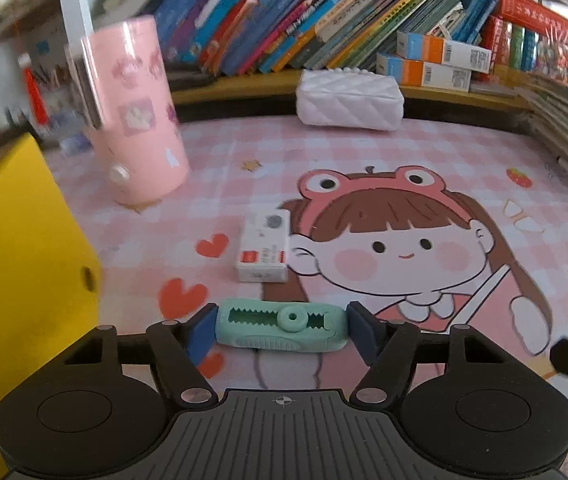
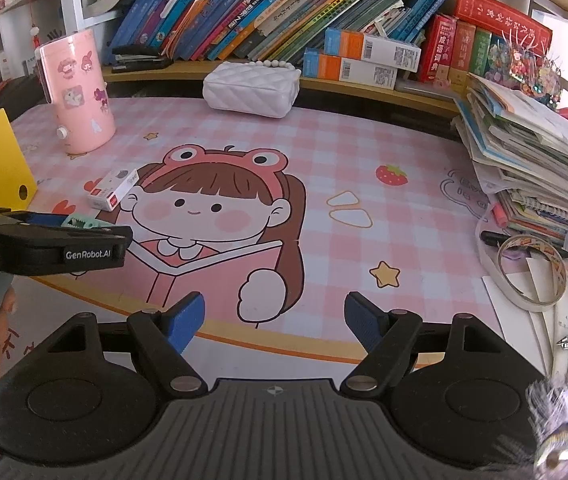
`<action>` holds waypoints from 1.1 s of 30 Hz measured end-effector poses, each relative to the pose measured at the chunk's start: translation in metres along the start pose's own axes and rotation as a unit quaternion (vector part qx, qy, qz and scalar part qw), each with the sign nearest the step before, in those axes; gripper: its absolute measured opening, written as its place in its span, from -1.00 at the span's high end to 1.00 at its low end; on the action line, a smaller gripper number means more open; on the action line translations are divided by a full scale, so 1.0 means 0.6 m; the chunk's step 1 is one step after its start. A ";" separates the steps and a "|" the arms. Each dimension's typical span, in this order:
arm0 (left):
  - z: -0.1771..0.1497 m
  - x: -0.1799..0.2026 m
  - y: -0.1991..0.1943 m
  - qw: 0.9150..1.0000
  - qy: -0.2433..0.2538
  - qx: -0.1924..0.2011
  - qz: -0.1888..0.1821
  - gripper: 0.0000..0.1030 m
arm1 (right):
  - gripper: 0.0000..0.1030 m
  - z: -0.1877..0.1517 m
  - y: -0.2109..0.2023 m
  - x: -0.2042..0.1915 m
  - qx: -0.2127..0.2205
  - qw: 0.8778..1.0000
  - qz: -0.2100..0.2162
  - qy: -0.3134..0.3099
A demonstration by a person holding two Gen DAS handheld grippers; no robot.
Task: Organize objects
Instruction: 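Close the left tool on the mint-green toothed clip and lift it, then close the right tool on the white battery box while the left tool holds the clip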
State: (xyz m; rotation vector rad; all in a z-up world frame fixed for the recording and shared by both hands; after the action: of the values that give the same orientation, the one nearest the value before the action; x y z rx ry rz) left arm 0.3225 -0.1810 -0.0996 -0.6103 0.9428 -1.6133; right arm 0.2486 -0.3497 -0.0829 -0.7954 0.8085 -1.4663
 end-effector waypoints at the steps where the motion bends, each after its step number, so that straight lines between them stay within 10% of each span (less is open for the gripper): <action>1: -0.002 0.000 -0.010 1.000 0.003 0.008 0.000 -0.33 | -0.47 0.002 0.001 -0.002 0.003 1.000 -0.001 -0.005; 16: -0.034 -0.079 -0.234 0.992 -0.084 0.089 0.016 -0.34 | -0.47 0.087 0.072 -0.114 0.053 0.991 0.081 -0.087; 33: -0.094 -0.123 -0.312 0.983 -0.131 0.106 0.076 -0.33 | -0.27 0.158 0.169 -0.213 0.034 0.992 0.078 -0.088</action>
State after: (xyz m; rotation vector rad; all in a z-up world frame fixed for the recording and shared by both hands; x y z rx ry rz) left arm 0.1930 -0.0831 0.0315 -0.5727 0.6000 -1.4333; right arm 0.3878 -0.2285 -0.1221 -0.7808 0.6672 -1.2600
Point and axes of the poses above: each gripper's, at about its wrist camera, not at the fingertips, and y roughly the way its jaws point, x to its right, z to its top, the point moved 2 cm from there along y, roughly the way its jaws point, and after that the axes turned 12 degrees about -x, right-handed, at the moved point
